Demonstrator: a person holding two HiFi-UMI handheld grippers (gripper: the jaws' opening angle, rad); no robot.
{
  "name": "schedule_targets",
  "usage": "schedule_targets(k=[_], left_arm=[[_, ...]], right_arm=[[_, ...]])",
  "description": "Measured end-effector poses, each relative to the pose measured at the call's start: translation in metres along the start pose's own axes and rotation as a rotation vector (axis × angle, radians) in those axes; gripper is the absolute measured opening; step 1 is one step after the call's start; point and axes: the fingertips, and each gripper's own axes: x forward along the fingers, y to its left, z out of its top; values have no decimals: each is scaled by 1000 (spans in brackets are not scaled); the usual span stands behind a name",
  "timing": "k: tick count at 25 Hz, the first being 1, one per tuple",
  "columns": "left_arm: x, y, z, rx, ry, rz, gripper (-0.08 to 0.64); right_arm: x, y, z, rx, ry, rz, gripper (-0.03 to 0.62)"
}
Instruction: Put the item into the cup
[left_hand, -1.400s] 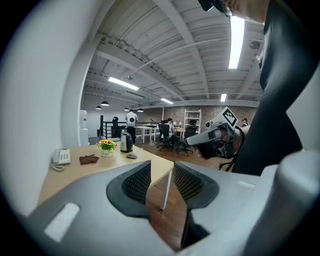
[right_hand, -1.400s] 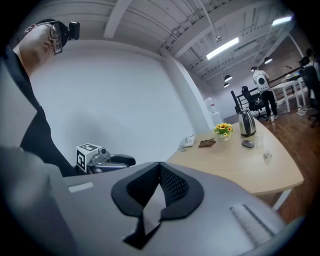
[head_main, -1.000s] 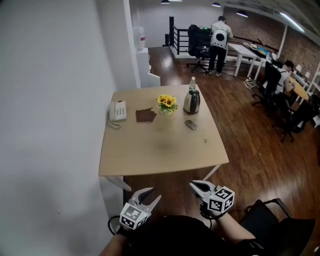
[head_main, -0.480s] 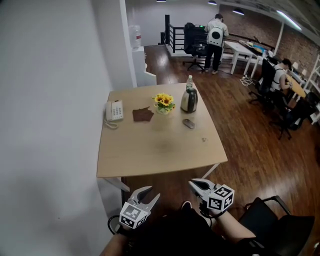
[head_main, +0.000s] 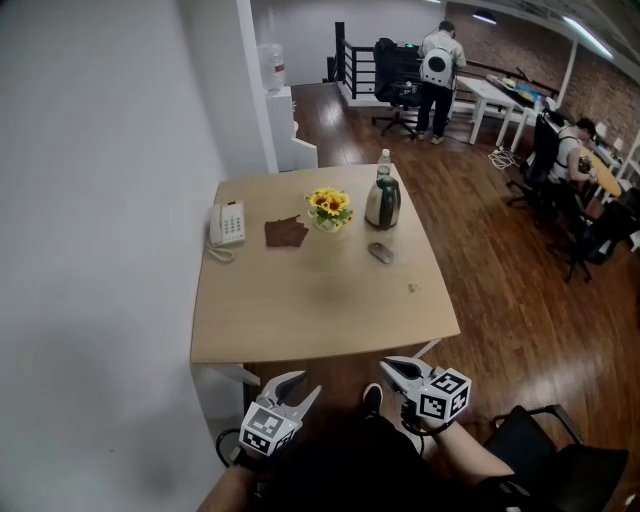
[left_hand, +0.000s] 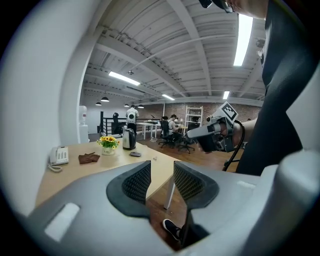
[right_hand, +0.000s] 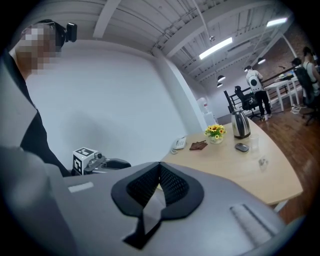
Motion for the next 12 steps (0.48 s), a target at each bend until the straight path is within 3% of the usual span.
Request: schedule_targets(k=[12], left_arm=[[118,72,36,-44,24,52,137]], right_arm=[[60,-97,63,-15,54,113,8]])
